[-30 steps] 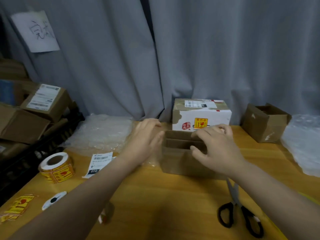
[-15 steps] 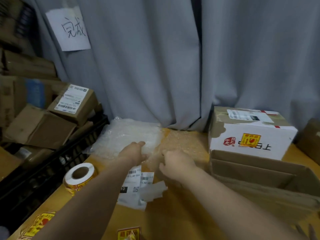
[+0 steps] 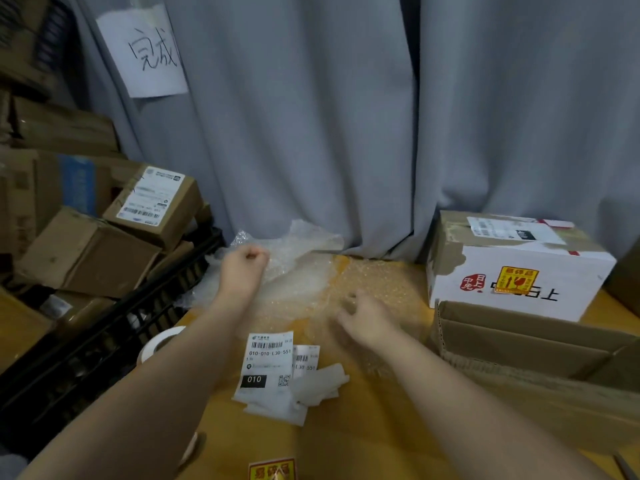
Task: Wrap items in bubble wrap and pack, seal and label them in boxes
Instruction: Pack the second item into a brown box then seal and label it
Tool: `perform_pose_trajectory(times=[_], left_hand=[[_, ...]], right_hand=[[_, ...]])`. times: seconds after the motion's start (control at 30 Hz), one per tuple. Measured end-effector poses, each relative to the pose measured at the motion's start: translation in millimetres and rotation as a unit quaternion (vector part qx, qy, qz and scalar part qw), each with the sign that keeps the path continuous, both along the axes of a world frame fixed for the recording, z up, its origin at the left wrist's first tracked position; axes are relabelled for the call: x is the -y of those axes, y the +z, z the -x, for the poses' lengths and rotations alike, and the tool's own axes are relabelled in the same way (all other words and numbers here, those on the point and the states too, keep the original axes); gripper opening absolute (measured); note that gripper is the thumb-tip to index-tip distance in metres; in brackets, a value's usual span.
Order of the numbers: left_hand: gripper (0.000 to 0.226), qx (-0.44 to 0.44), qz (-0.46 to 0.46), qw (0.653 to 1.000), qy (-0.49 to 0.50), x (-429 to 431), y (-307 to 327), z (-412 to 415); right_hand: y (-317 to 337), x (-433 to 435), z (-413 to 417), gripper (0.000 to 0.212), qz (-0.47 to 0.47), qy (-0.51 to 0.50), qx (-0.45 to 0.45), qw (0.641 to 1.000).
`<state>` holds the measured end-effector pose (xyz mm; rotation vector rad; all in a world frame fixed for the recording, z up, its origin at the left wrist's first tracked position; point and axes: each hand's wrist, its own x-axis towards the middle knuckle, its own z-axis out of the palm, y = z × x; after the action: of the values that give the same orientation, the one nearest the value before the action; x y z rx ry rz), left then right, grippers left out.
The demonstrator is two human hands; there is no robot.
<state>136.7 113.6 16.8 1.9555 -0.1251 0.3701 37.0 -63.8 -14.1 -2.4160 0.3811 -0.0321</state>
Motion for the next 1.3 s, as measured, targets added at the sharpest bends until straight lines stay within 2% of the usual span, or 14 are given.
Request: perform_pose_trajectory(times=[0.1,0.17,0.23,0.3,0.4,0.53,0.63,0.73,0.83,0.9,0.97,1.17,1.2,1.3], left_hand=[[0.006,0.139,0.070,0.987,-0.029,3,33,24],[0.005,0.228,0.054,0.968,-0.087,10,52,47],[0.008,0.316,-0.023,0.936,-0.154,21,62,69],[0.016,0.363,-0.133,0.895,-0.222,33,64,87],[0.026,0.315,-0.198,0.885,-0.279,48,68,110],[0.065,0.304,-0.037,0.941,-0.140,63,84,127],[0.104,0.045,0.057,0.988,-0.134,80,96,132],[0.102,-0.184,0.142,0.923,-0.307,105,90,139],[0.105,-0.254,0.180,0.841,-0.442,132,81,145],[0.118,-0.274,0.186,0.815,-0.475,149,84,151],[0.113,-0.256,0.194,0.816,-0.480,162,87,157],[0.110,-0.209,0.200,0.863,-0.415,192,85,163],[0.103,-0.205,0.206,0.865,-0.409,195,84,161],[0.046,-0.181,0.209,0.866,-0.416,199,87,168]], right_hand=[[38,-13,4,0.056,-0.273,-0.045,0.128,0.952],[74,-15,5,0.066,-0.505,-0.060,0.129,0.851],[108,-7,10,0.083,-0.620,-0.025,0.122,0.774],[130,6,21,0.088,-0.636,-0.022,0.151,0.756],[141,36,44,0.037,-0.537,-0.100,0.254,0.798],[141,84,95,0.035,-0.462,-0.022,0.307,0.832],[139,117,140,0.033,-0.484,0.027,0.300,0.821],[134,146,172,0.031,-0.520,0.025,0.296,0.801],[133,169,195,0.028,-0.516,0.000,0.287,0.807],[134,180,208,0.029,-0.501,-0.005,0.284,0.818],[137,190,218,0.037,-0.510,-0.009,0.295,0.808],[138,212,223,0.021,-0.656,-0.008,0.315,0.686],[136,215,222,0.026,-0.663,-0.007,0.317,0.678],[129,221,213,0.017,-0.638,-0.096,0.346,0.681]])
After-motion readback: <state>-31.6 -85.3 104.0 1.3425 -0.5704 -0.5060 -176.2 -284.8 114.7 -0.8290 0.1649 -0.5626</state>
